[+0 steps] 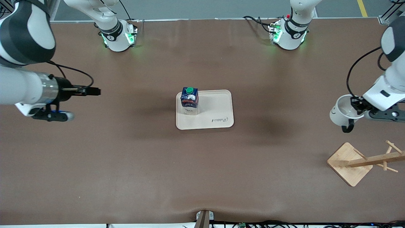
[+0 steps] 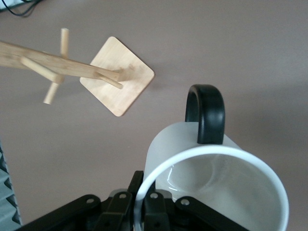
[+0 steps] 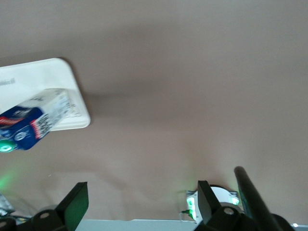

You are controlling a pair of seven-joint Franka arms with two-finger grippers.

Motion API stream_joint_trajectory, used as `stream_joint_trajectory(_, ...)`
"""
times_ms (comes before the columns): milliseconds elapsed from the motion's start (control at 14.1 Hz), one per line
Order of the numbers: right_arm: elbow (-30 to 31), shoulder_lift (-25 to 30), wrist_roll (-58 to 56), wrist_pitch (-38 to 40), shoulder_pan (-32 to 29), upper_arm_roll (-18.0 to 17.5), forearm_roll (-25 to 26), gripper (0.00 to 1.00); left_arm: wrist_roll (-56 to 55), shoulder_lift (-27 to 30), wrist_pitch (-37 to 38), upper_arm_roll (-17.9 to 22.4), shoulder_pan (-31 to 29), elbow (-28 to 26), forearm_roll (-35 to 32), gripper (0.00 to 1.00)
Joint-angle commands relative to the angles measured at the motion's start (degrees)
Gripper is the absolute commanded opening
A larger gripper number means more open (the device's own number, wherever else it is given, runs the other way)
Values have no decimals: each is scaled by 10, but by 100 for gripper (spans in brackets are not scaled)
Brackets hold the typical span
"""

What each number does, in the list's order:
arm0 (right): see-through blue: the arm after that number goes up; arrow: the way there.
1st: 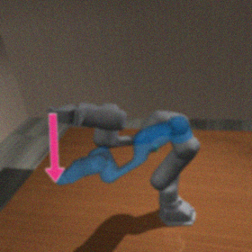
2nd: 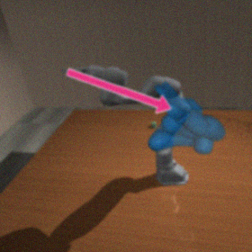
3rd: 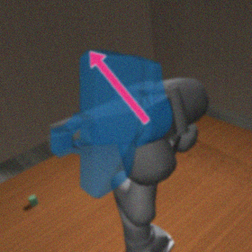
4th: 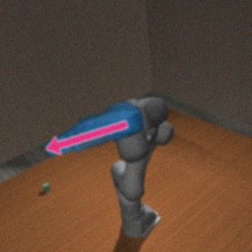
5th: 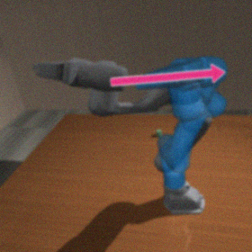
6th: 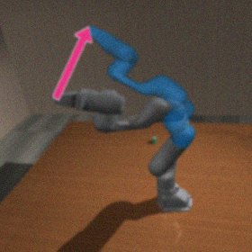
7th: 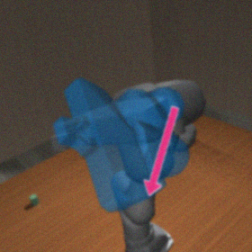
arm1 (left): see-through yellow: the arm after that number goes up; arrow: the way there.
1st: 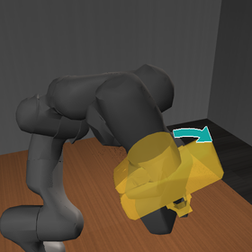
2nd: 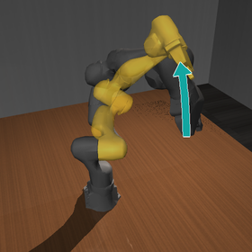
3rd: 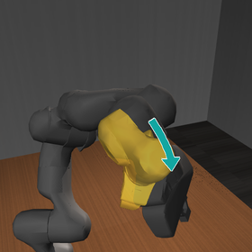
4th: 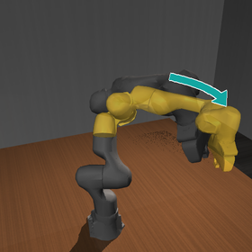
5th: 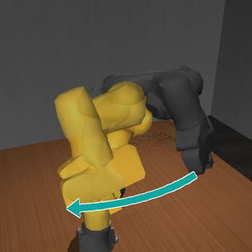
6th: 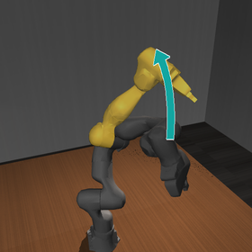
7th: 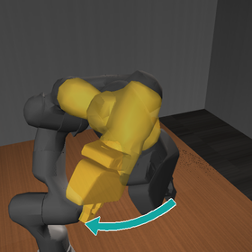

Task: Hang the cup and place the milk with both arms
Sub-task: 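Carry the mug toward the wooden stand while the right gripper reaches the milk, then grasp the milk carton with the right gripper while the left gripper aligns the mug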

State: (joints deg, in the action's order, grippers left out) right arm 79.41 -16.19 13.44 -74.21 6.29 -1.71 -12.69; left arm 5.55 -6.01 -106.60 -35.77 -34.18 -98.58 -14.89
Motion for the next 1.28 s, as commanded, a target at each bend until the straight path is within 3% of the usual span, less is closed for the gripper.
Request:
stream_joint_trajectory(0, 12, 0, 32, -42, 46, 3, -27, 100, 50, -17, 13, -4, -17, 29, 9, 0)
stream_joint_trajectory(426, 61, -30, 271, -218, 197, 3, -39, 100, 117, -69, 13, -4, -32, 77, 7, 0)
stream_joint_trajectory(640, 134, -29, 338, -349, 249, 5, -19, 100, 160, -91, 13, -4, -47, 104, 10, 0)
stream_joint_trajectory(1208, 140, -82, 423, -414, 318, 5, 69, 100, 189, -134, 9, -5, -62, 125, 23, 0)
